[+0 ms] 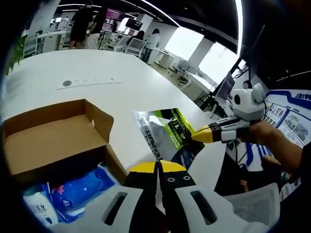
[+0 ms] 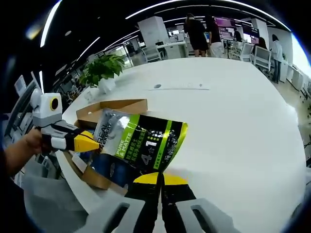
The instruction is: Operate the shoe box by opening the lid, removing the specified soft item, and placing it in the target area until the item is outside and the box remains undamaged.
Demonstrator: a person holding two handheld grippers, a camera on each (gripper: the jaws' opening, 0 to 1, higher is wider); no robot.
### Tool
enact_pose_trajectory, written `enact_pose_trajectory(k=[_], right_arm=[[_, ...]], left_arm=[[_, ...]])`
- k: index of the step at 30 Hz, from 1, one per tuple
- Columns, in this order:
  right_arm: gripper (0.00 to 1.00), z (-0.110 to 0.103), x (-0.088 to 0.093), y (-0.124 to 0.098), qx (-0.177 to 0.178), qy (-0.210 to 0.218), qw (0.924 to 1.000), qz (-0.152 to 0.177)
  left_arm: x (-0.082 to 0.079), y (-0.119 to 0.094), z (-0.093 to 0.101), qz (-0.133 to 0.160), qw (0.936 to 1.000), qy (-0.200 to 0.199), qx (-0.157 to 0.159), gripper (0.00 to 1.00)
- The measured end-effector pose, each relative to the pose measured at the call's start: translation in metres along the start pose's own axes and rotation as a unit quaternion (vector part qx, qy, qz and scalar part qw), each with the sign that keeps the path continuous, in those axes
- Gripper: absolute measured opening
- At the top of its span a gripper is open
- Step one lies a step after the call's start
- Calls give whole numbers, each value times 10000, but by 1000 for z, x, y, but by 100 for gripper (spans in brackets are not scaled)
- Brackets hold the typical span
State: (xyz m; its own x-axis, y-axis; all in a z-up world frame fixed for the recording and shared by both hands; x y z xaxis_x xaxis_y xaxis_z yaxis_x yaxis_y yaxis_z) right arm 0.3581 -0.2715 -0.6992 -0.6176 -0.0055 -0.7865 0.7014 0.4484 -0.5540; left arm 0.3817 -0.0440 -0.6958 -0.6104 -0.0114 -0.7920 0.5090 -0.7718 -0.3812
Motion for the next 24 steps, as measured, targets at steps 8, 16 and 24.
enact_pose_trajectory(k=[8, 16, 24], right_arm=[[0, 14, 5, 10, 123, -95, 9998, -101], [0, 22, 10, 19, 189, -118, 9996, -187], [0, 31, 15, 25, 269, -4, 9995, -192]], left_arm=[[2, 17, 1, -101, 9999, 125, -19, 0], [4, 29, 0, -235, 9990, 368, -95, 0], [7, 40, -3, -313, 9983, 460, -165, 0]])
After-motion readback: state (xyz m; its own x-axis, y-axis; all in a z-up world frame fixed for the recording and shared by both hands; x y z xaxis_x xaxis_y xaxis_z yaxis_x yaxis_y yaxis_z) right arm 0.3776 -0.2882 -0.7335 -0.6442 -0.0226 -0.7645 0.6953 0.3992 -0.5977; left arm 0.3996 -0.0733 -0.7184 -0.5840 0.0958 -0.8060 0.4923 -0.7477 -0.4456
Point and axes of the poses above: the point that each gripper's makers call its tool centre point, and the gripper's own axes: y roughly forward along the fingers, z roughly to its right, x roughly out of its underside, the point moved 9 cm from there along -y, roughly backward along the fingers, and after that the axes turned 14 degrees about z, right-handed, at the moved point
